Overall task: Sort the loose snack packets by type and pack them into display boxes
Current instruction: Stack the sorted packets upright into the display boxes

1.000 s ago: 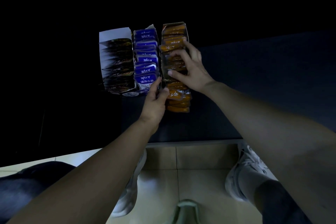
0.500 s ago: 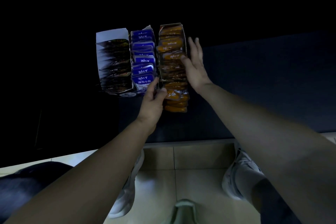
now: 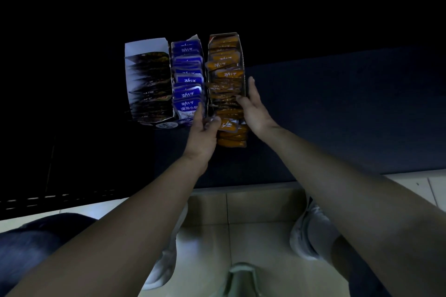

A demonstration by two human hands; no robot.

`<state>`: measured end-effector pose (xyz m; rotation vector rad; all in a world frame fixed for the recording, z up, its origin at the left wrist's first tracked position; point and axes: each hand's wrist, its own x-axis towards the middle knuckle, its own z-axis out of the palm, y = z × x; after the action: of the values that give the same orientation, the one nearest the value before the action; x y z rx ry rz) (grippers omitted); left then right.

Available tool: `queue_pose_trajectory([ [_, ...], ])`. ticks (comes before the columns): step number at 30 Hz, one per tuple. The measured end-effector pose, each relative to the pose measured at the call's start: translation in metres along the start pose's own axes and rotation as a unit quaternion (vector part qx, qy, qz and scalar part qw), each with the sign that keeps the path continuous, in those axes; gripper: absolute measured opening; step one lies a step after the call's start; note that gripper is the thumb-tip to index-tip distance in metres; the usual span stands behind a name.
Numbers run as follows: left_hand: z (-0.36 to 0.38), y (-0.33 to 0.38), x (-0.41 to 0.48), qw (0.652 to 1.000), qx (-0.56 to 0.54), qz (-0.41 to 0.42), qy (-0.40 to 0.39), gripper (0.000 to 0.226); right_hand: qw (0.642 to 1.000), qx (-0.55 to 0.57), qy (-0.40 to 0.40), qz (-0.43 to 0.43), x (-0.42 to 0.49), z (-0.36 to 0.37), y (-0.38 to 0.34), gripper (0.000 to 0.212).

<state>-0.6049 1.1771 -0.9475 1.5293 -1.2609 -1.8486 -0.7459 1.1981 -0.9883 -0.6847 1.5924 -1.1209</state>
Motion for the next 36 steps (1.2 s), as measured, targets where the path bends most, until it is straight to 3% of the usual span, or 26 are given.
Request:
queue_pose_trajectory([
  [7, 0.000, -0.004, 0.005, 1.000, 0.018, -0.010, 0.012, 0.060, 0.994, -0.030, 0.091, -0.053, -0.014, -0.009, 0.021, 0.036],
  [10, 0.001, -0.004, 0.006, 1.000, 0.022, -0.007, 0.021, 0.069, 0.991, -0.048, 0.104, -0.068, -0.014, -0.014, 0.020, 0.033],
  [15, -0.001, -0.010, 0.009, 0.999, 0.035, 0.001, 0.015, 0.060, 0.991, -0.051, 0.105, -0.068, -0.011, -0.015, 0.015, 0.029],
  [19, 0.000, -0.012, 0.008, 0.999, 0.039, 0.003, 0.008, 0.055, 0.996, -0.048, 0.055, -0.059, -0.011, -0.015, 0.017, 0.031],
  [24, -0.002, -0.011, 0.010, 0.999, 0.033, -0.001, 0.010, 0.054, 0.990, -0.072, 0.097, -0.072, -0.011, -0.017, 0.013, 0.023],
  [29, -0.002, -0.013, 0.008, 0.999, 0.038, 0.006, 0.001, 0.050, 0.991, -0.090, 0.090, -0.037, -0.005, -0.021, 0.010, 0.013],
  [36, -0.003, -0.014, 0.012, 0.999, 0.034, -0.001, 0.010, 0.047, 0.971, -0.153, 0.140, -0.122, 0.001, -0.016, -0.002, 0.009],
])
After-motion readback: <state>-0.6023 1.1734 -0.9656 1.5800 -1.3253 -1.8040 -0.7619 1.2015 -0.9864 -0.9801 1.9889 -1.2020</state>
